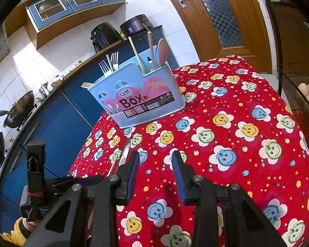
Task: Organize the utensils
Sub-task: 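Withdraw both tools and reach toward the remaining utensils on the cloth, then grasp a chopstick with the left tool while the right tool grasps a silver knife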
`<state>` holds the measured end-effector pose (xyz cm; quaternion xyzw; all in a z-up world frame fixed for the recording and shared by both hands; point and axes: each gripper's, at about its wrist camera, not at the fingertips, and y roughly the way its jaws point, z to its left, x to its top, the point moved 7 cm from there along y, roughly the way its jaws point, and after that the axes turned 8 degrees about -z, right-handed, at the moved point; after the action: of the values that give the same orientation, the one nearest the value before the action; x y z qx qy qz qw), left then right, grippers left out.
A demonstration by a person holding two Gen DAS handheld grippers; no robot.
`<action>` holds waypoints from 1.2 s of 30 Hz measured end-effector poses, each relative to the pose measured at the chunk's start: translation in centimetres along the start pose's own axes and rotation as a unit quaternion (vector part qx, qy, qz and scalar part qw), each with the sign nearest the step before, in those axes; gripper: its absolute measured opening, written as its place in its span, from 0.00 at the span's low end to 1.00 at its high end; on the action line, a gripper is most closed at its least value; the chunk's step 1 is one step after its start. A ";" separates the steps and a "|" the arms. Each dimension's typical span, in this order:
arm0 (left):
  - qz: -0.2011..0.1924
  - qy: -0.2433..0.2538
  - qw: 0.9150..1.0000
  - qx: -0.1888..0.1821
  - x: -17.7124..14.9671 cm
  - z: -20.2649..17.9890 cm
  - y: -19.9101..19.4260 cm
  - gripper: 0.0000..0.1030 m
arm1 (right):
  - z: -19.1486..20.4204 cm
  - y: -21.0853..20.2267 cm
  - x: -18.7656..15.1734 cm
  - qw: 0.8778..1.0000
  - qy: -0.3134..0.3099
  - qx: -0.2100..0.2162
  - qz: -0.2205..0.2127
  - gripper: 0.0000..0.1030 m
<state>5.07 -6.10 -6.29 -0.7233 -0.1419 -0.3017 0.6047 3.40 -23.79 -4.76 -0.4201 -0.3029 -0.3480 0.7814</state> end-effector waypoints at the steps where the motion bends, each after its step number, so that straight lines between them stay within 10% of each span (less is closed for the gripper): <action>1: 0.000 0.001 1.000 0.000 0.1 0.0 0.0 0.20 | -0.1 0.0 0.0 1.000 0.001 0.000 0.000 0.34; 18: -0.026 -0.053 0.998 -0.016 1.2 2.1 -0.5 0.04 | 0.6 1.2 -0.9 1.000 0.001 0.009 0.026 0.35; 36: -0.096 -0.110 0.989 -0.008 2.4 7.5 -4.0 0.04 | 4.6 8.2 -3.6 0.985 0.006 0.065 0.161 0.35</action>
<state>6.67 1.59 -2.34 -0.7401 -0.2743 -0.2779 0.5475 7.03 -15.42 -9.07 -0.4095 -0.2485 -0.1998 0.8548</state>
